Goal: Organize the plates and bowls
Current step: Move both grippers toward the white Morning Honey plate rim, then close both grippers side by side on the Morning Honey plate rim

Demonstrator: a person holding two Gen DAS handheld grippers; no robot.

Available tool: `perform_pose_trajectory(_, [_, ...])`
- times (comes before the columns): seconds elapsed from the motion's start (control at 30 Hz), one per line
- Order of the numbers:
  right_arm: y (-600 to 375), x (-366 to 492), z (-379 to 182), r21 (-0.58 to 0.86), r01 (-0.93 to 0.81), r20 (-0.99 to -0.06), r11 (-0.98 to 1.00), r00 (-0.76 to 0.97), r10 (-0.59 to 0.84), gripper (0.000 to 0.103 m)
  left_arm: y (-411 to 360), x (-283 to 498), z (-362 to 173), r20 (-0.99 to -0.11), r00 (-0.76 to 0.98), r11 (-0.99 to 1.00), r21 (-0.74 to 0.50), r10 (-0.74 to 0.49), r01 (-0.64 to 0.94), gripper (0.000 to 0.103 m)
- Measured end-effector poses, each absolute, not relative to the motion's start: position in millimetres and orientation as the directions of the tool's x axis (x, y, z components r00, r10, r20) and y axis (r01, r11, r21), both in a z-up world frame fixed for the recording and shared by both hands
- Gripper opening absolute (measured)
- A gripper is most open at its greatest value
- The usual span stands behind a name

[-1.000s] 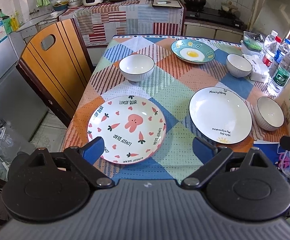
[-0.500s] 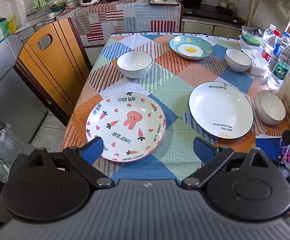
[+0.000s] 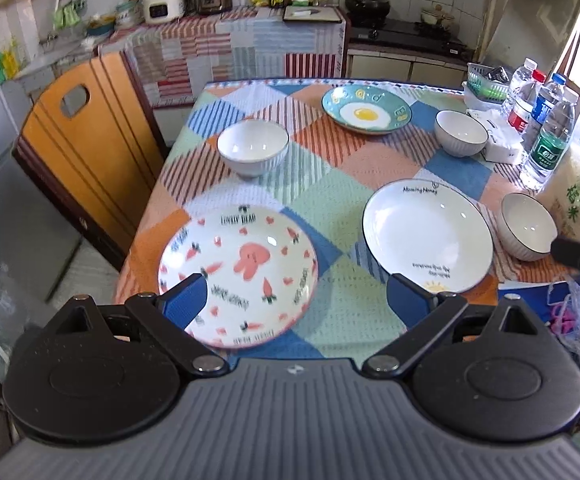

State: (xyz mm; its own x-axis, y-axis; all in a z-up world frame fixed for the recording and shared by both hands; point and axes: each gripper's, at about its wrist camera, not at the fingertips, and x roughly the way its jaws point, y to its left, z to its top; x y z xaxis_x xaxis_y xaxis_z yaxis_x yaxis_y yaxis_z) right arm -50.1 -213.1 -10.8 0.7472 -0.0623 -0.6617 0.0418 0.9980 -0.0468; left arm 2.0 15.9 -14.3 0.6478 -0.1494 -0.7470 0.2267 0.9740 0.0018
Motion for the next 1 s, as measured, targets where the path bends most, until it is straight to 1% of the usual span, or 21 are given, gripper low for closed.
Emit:
perform_pose_trajectory(0.1, [-227, -44, -17, -0.019, 0.006, -0.586, 1.0, 0.81, -0.016, 0.101, 6, 20, -16, -0.763, 0.626, 0.968, 0.0, -0.162, 0.251, 0.094])
perform_pose_trajectory(0.17, [-239, -39, -25, 0.045, -0.016, -0.546, 0.999, 0.837, 0.038, 0.101, -2, 31, -20, -0.772, 0.611, 0.963, -0.004, -0.174, 0.269, 0.094])
perform_pose_trajectory(0.2, [-246, -34, -30, 0.09, -0.029, -0.54, 0.995, 0.839, 0.074, 0.101, -7, 36, -23, -0.768, 0.616, 0.961, 0.003, -0.174, 0.276, 0.094])
perform_pose_trajectory(0.33, [-265, -9, -60, 0.219, -0.051, -0.603, 0.974, 0.778, 0.176, 0.101, -27, 56, -40, -0.764, 0.619, 0.948, 0.034, -0.18, 0.316, 0.094])
perform_pose_trajectory(0.5, [-280, 7, -104, 0.31, 0.013, -0.643, 0.951, 0.74, 0.2, 0.099, -45, 79, -66, -0.779, 0.598, 0.945, 0.023, -0.188, 0.326, 0.094])
perform_pose_trajectory(0.73, [-295, 16, -156, 0.375, 0.125, -0.718, 0.918, 0.666, 0.203, 0.095, -65, 106, -103, -0.815, 0.529, 0.931, -0.035, -0.237, 0.362, 0.095])
perform_pose_trajectory(0.9, [-296, 21, -172, 0.39, 0.134, -0.716, 0.911, 0.666, 0.209, 0.093, -80, 125, -131, -0.827, 0.494, 0.923, -0.074, -0.269, 0.378, 0.094])
perform_pose_trajectory(0.93, [-296, 23, -175, 0.384, 0.14, -0.721, 0.912, 0.663, 0.202, 0.092, -82, 129, -136, -0.829, 0.488, 0.921, -0.079, -0.273, 0.381, 0.094])
perform_pose_trajectory(1.0, [-297, 27, -180, 0.377, 0.153, -0.726, 0.913, 0.662, 0.188, 0.086, -87, 137, -148, -0.838, 0.47, 0.918, -0.084, -0.276, 0.387, 0.093])
